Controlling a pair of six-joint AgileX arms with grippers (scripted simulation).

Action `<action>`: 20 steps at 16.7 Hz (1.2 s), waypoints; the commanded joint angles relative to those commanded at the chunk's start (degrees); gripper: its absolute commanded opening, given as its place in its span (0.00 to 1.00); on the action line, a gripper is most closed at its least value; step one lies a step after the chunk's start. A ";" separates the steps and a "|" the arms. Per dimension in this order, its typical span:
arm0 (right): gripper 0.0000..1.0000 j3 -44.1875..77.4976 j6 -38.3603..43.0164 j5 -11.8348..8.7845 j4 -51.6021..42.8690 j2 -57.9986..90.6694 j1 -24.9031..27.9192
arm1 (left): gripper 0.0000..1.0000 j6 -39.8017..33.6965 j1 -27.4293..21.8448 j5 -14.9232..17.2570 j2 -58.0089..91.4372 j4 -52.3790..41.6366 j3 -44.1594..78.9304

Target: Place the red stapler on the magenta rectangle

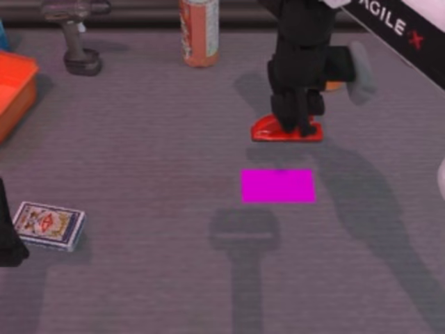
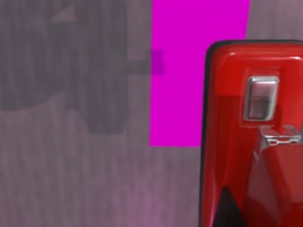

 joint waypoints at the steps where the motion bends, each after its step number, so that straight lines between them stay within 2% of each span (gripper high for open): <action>1: 0.00 0.80 0.79 0.00 -0.27 0.46 0.06 | 1.00 0.00 0.00 0.00 0.00 0.00 0.00; 8: 0.00 -0.03 0.90 0.03 0.74 0.25 -0.20 | 1.00 0.00 0.00 0.00 0.00 0.00 0.00; 17: 0.00 -22.55 1.16 -0.03 21.60 -0.95 0.29 | 1.00 0.00 0.00 0.00 0.00 0.00 0.00; 20: 0.00 -24.71 1.33 -0.02 23.79 -1.01 0.40 | 1.00 0.00 0.00 0.00 0.00 0.00 0.00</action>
